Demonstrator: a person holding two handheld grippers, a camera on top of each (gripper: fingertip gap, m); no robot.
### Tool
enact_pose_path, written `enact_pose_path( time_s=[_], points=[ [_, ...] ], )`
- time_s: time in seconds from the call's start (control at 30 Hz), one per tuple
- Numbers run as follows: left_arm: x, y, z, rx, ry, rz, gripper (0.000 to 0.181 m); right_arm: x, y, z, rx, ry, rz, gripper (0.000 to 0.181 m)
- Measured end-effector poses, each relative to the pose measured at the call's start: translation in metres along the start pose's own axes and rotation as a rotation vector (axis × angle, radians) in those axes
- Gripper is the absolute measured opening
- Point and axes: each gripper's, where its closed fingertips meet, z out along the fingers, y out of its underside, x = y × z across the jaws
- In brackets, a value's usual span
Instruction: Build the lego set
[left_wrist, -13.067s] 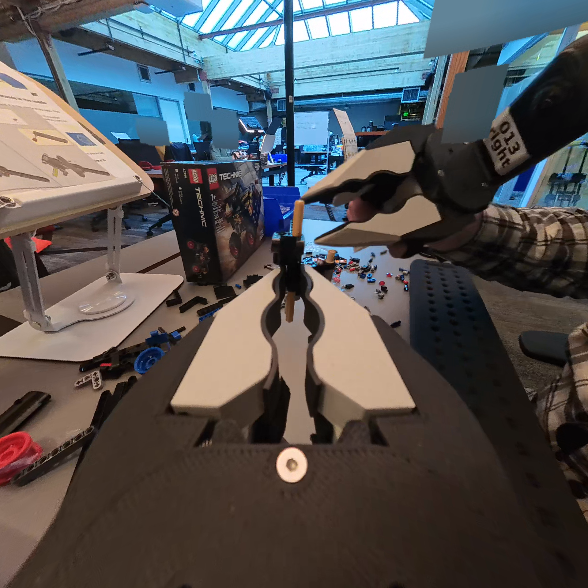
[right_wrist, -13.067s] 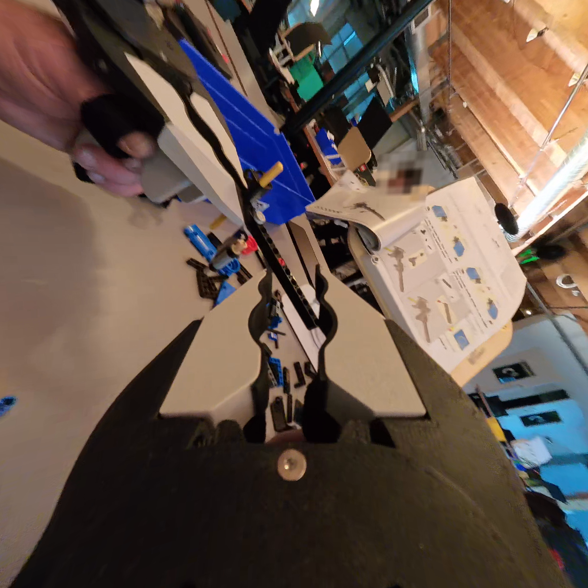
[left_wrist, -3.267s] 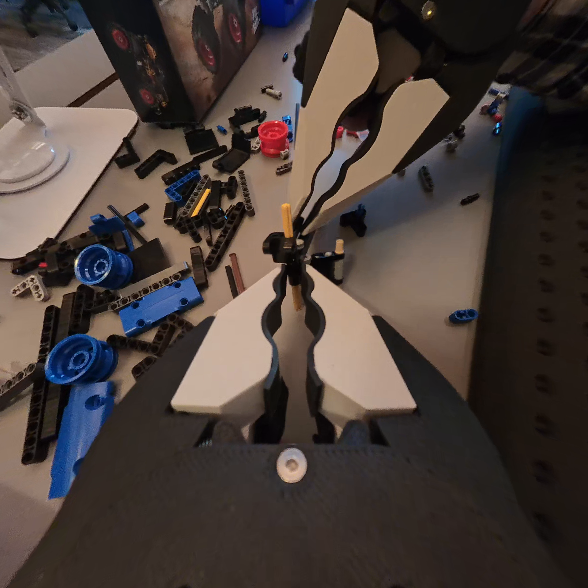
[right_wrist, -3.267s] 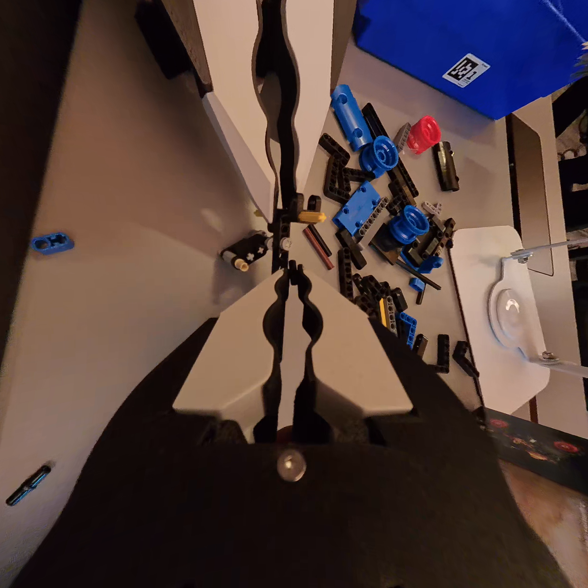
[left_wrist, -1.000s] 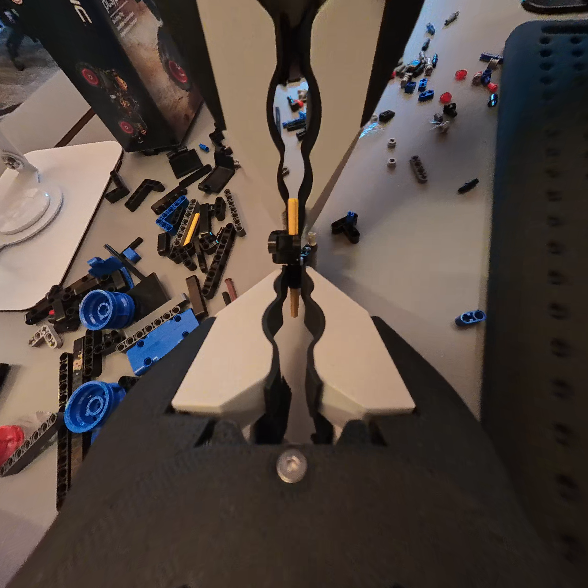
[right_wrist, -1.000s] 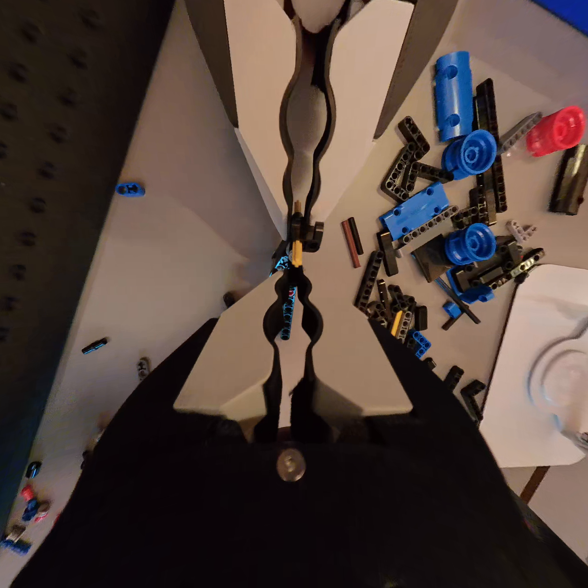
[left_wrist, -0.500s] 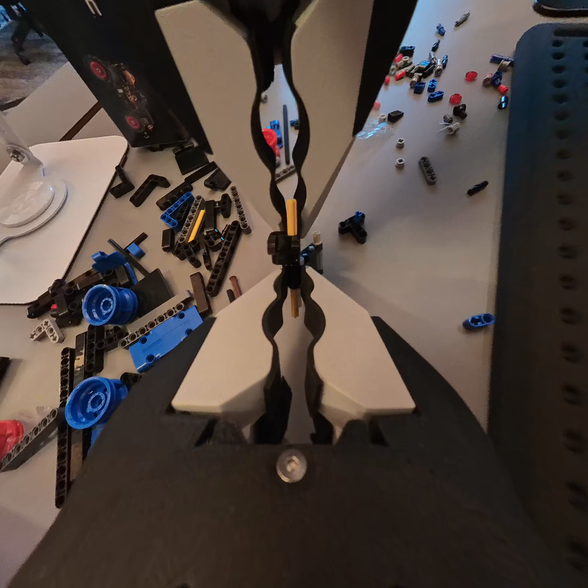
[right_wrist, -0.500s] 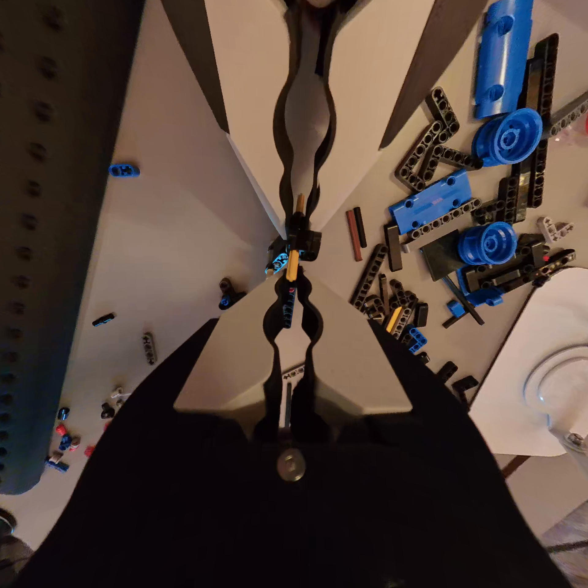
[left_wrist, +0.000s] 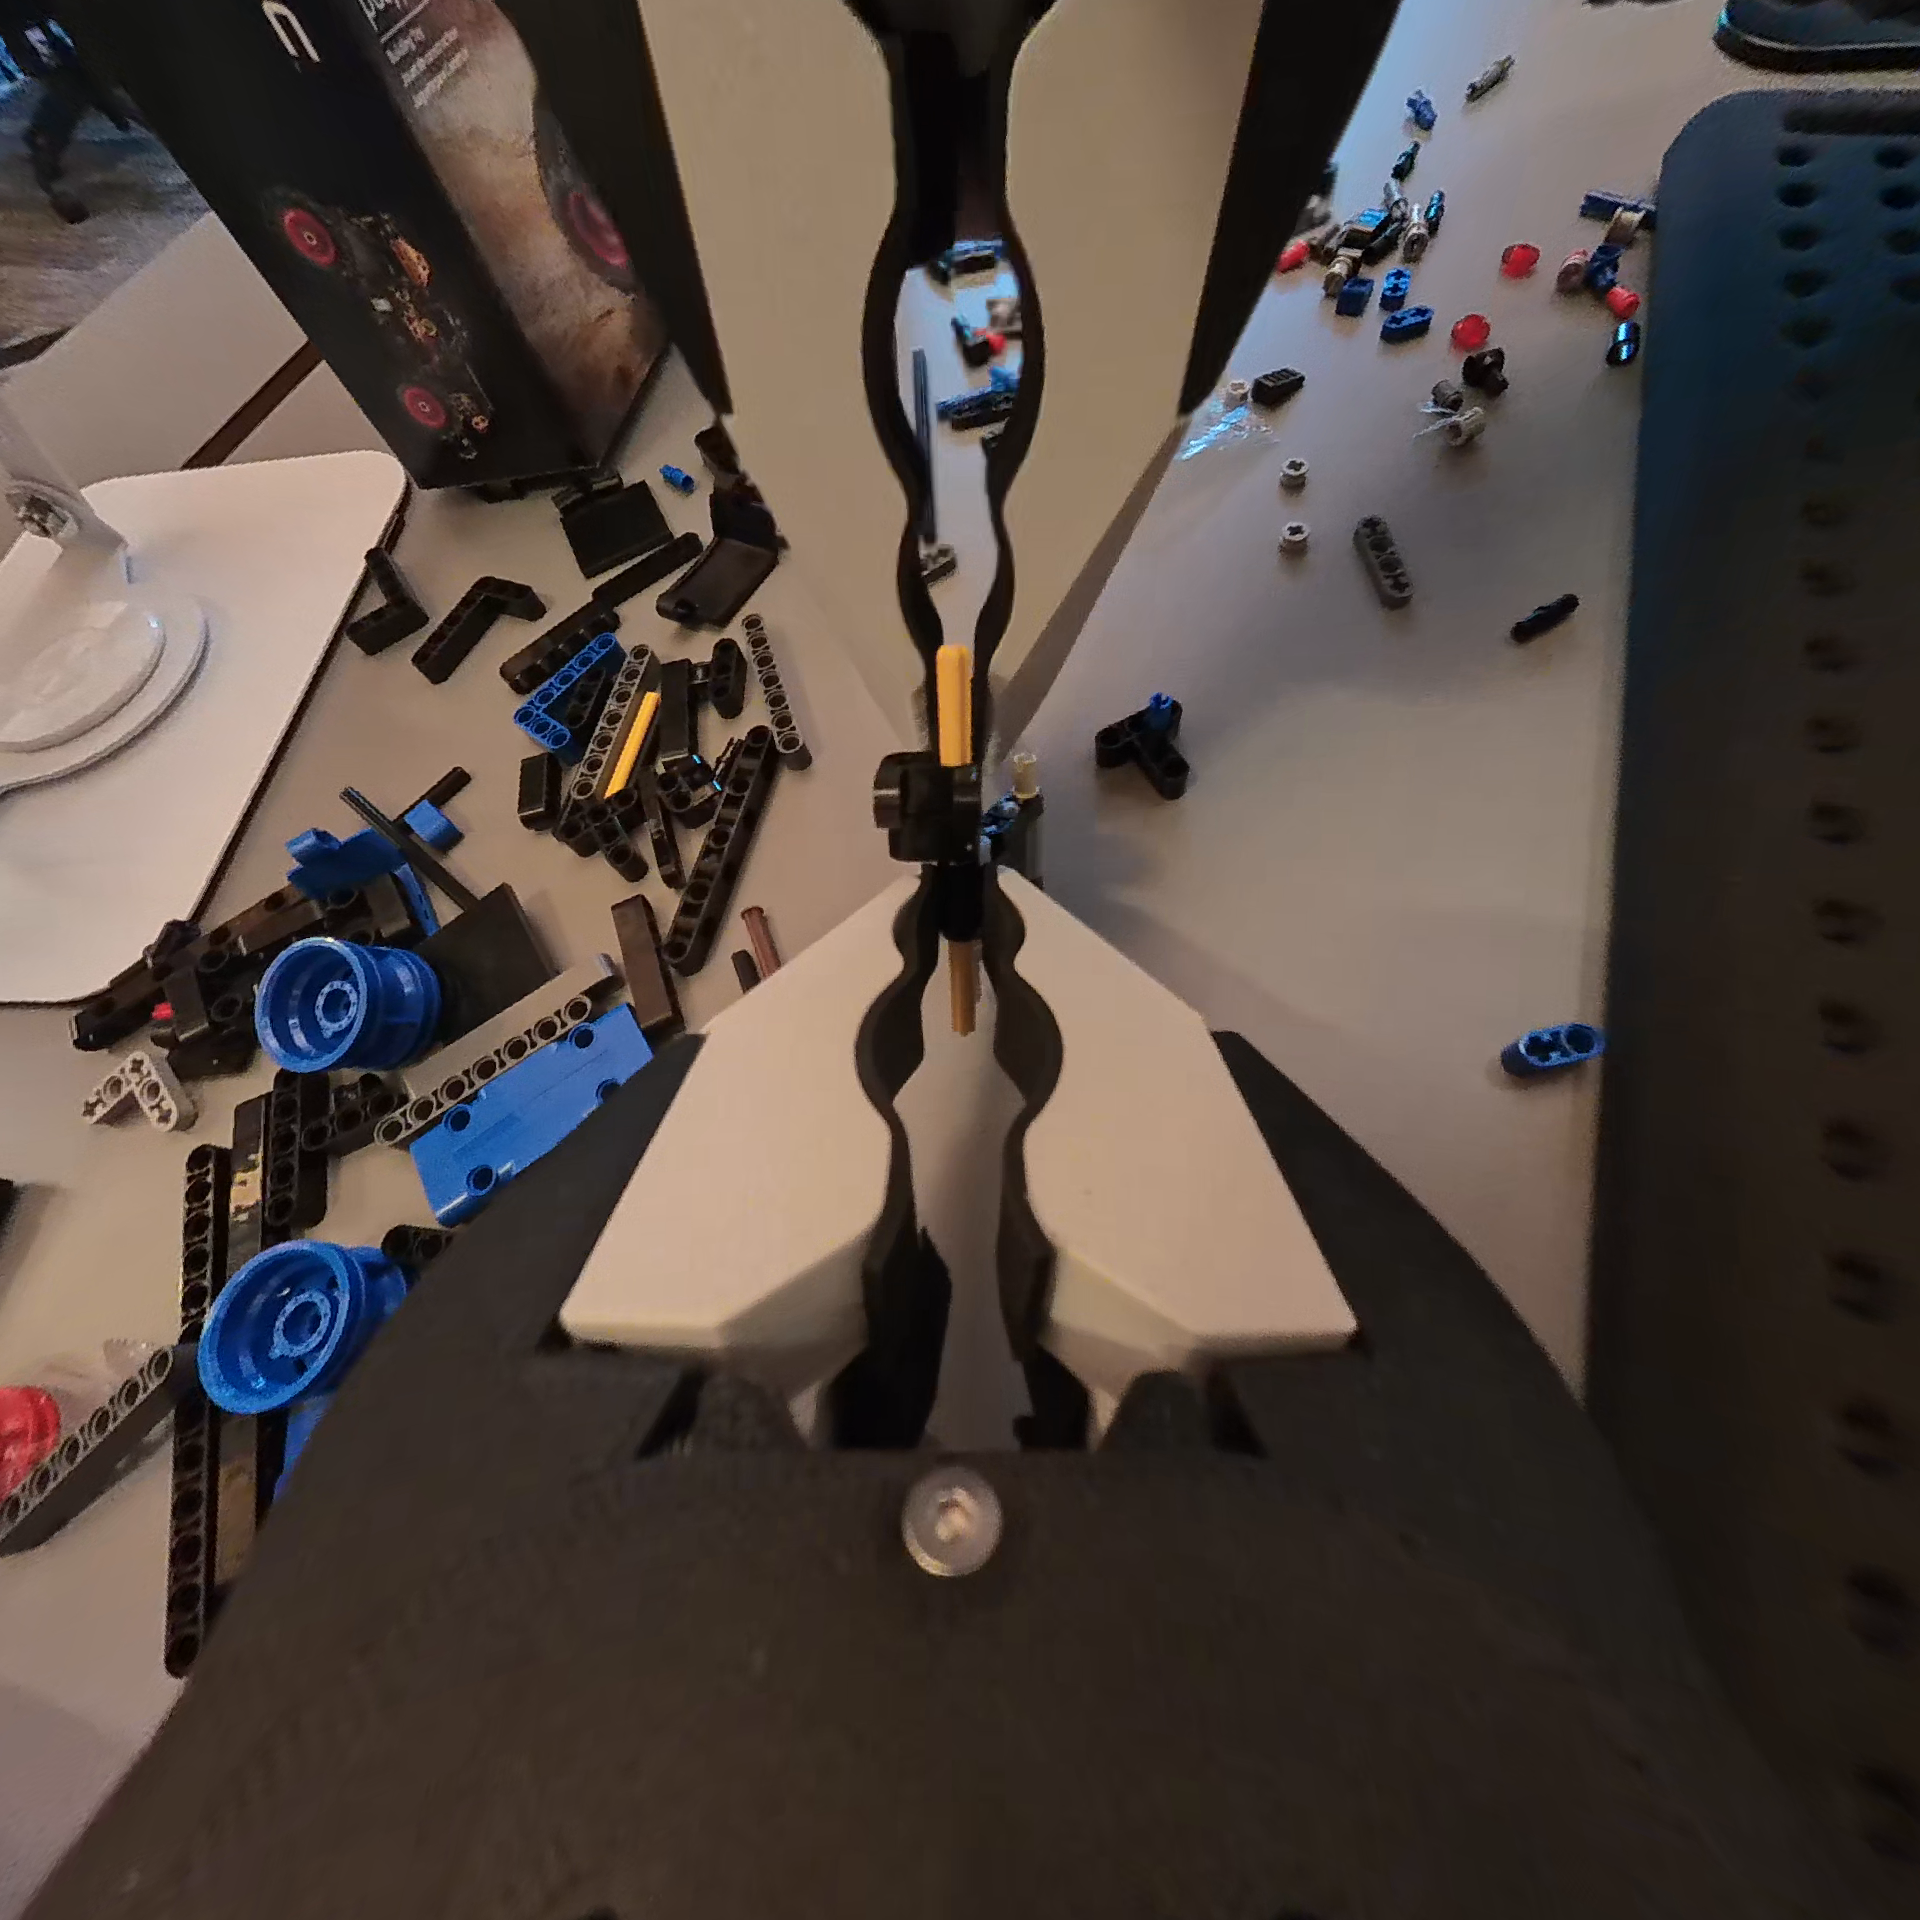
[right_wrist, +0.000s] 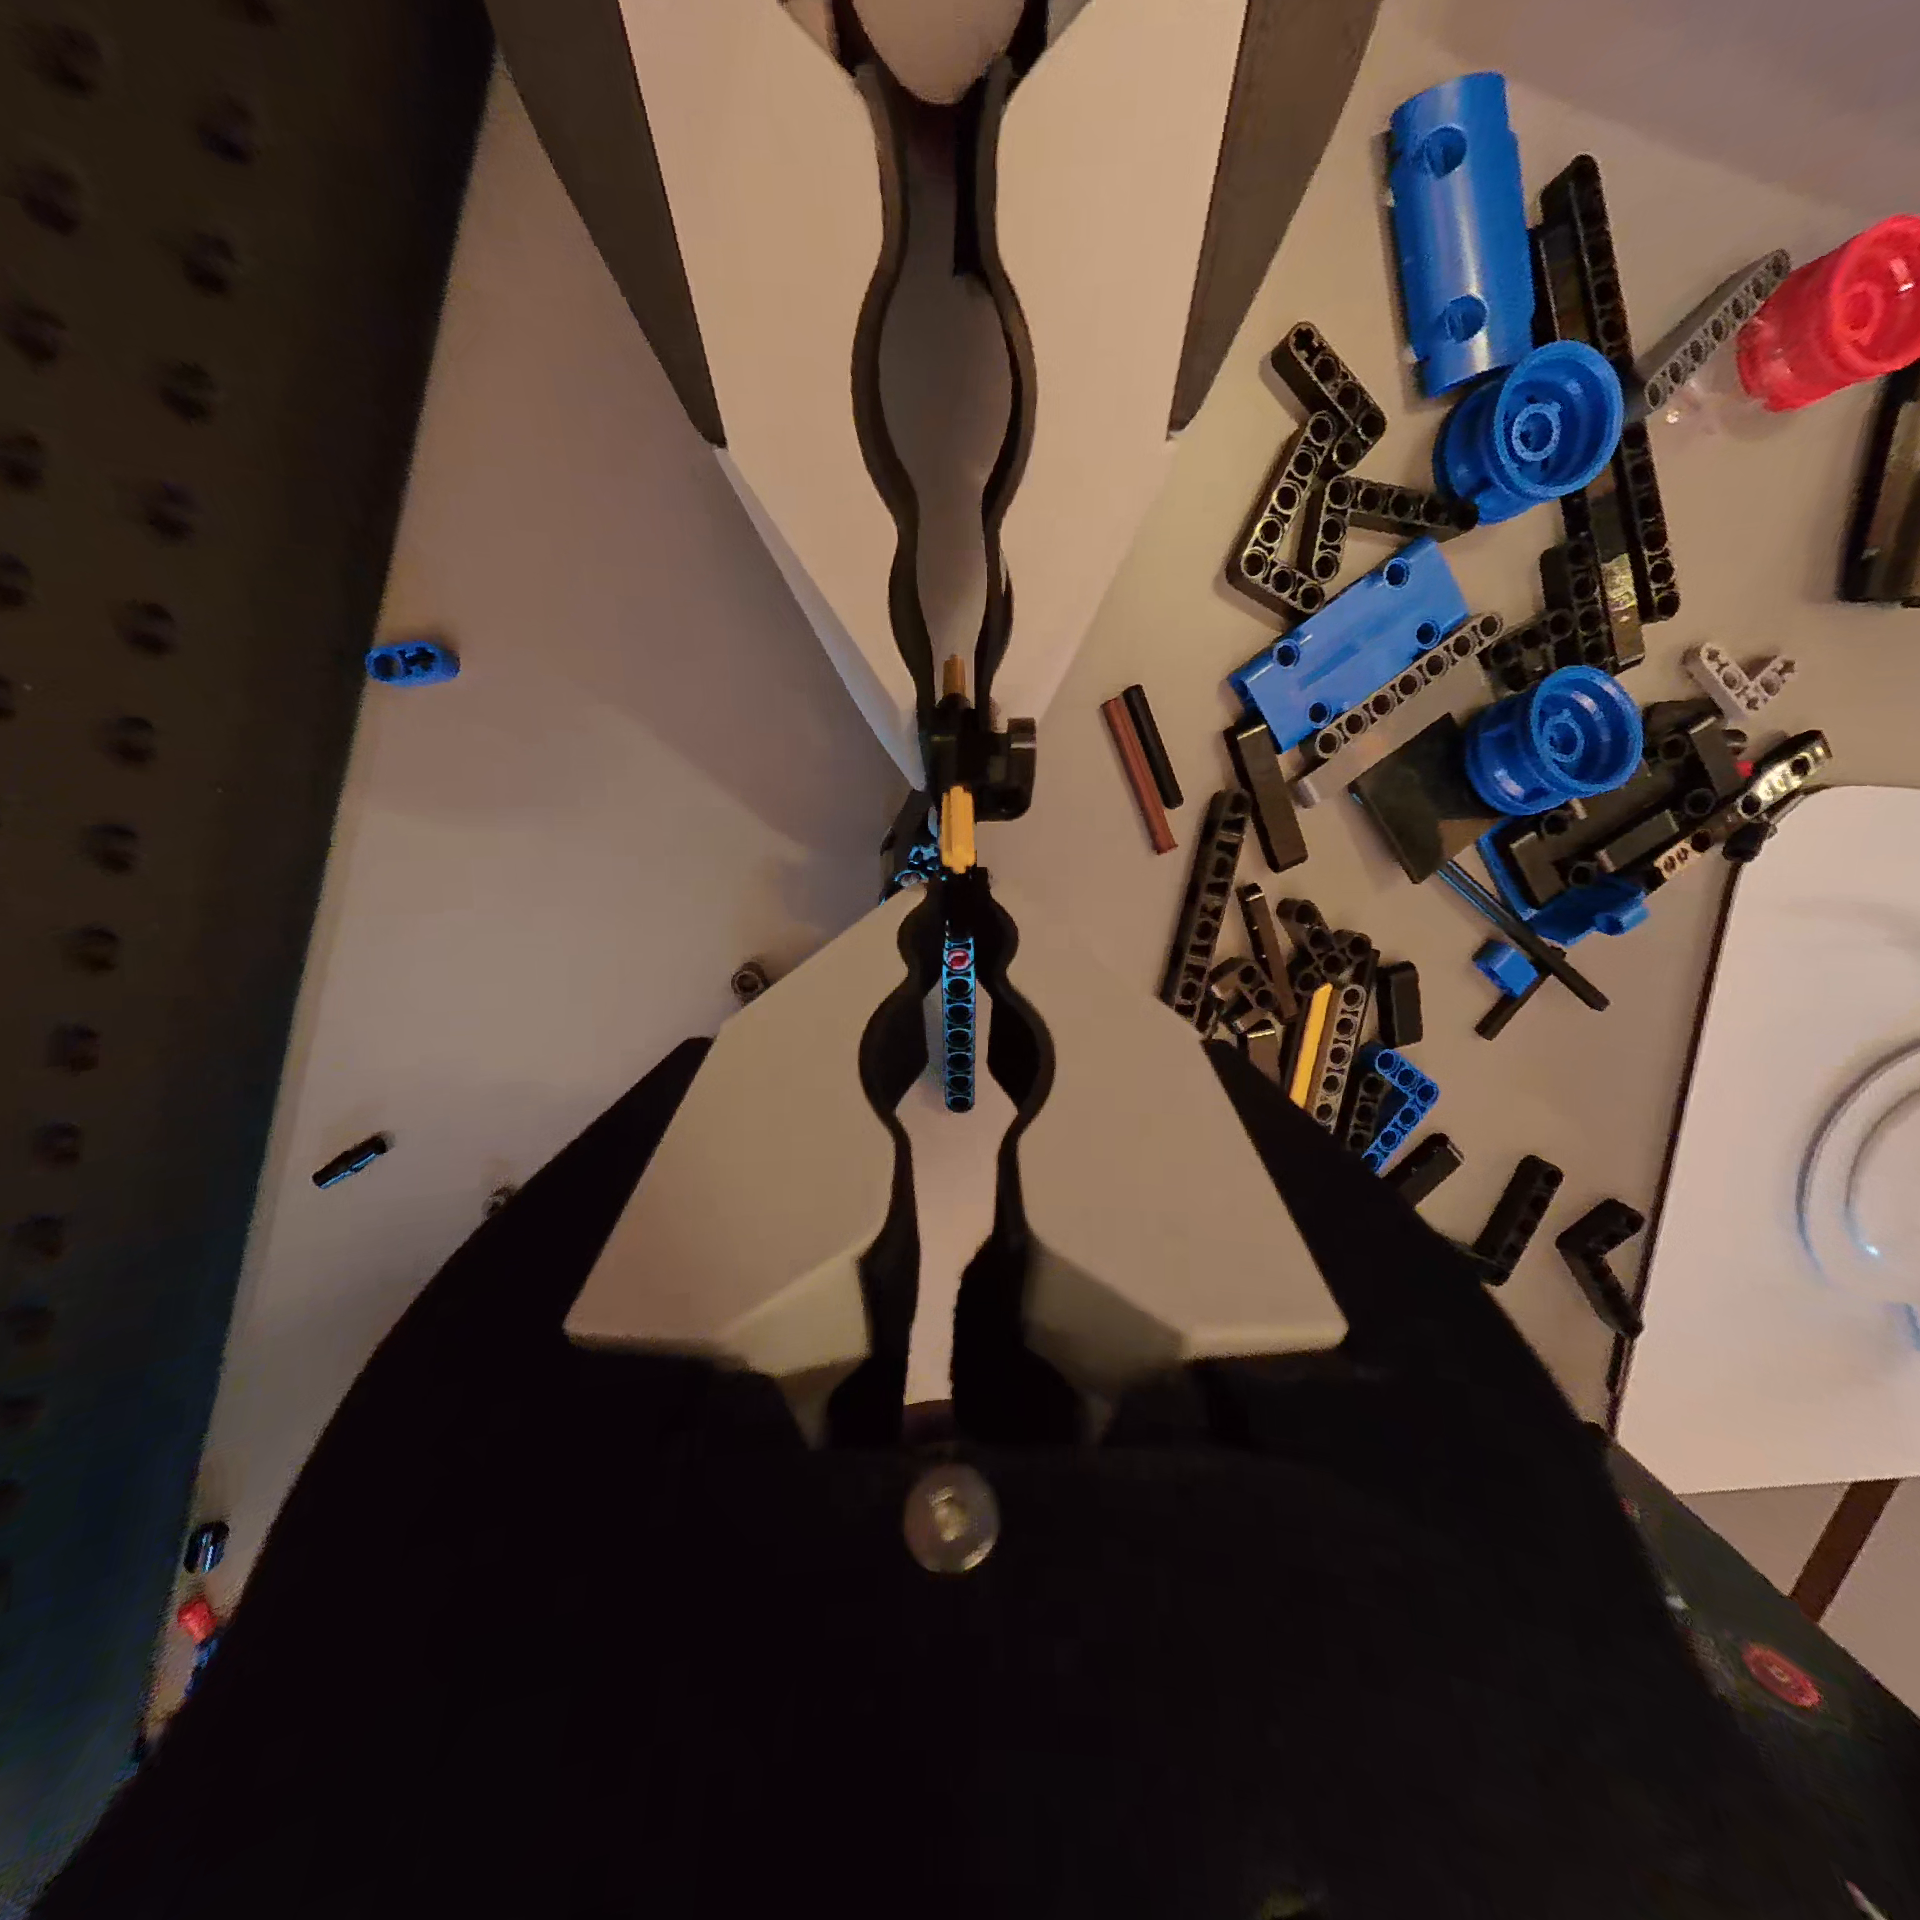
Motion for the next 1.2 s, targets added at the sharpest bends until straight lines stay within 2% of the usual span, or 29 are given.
enact_pose_path(
  time_s=[0.57,0.67,0.93,1.2],
  points=[
    [-0.0006,-0.0008,-0.0004,0.015,0.003,-0.013,0.005,0.0010,-0.0047,-0.0042,0.201,0.063,0.107,0.003],
    [-0.0013,-0.0016,-0.0008,0.019,0.001,-0.015,0.005,0.0026,-0.0047,-0.0054,0.212,0.112,0.085,0.003],
    [-0.0010,-0.0035,-0.0016,0.031,0.019,-0.040,0.005,0.0042,0.0046,-0.0102,-0.015,0.341,-0.185,0.003],
    [-0.0005,-0.0034,-0.0018,0.018,-0.006,0.003,0.005,0.0026,0.0003,-0.0065,-0.091,0.485,-0.376,0.003]
  ],
)
